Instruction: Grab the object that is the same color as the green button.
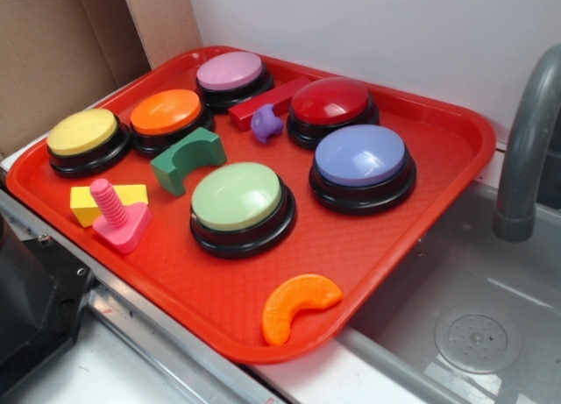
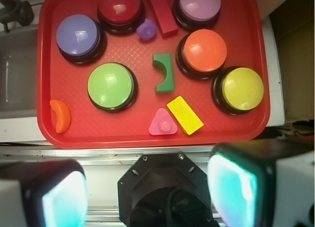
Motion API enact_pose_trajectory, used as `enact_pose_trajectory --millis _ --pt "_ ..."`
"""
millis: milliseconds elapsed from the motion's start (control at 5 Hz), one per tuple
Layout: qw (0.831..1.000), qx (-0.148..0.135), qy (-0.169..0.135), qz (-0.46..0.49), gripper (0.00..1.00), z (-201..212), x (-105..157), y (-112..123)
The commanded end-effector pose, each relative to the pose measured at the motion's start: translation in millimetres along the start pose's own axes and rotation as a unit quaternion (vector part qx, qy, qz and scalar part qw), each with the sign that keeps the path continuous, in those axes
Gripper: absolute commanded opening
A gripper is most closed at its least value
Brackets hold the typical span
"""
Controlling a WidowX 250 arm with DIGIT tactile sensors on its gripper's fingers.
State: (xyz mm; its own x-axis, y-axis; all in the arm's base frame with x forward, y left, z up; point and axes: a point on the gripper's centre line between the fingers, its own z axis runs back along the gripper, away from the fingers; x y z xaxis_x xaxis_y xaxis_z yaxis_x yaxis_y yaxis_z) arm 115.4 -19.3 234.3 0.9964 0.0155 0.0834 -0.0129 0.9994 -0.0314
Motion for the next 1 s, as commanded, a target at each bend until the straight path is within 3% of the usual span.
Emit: enact_pose_trajectory --millis 0,200,600,800 --pt "1.0 0.0 0.0 0.0 1.0 0.0 0.0 0.0" --pt "0.999 -0.005 -0.018 0.035 1.0 -13.9 4.7 7.0" --pt "0.986 -0.011 -0.005 0.164 1.0 -63.9 32.6 43.0" --pt "0.974 0.005 -0.001 0.226 1.0 -97.9 44.0 54.8"
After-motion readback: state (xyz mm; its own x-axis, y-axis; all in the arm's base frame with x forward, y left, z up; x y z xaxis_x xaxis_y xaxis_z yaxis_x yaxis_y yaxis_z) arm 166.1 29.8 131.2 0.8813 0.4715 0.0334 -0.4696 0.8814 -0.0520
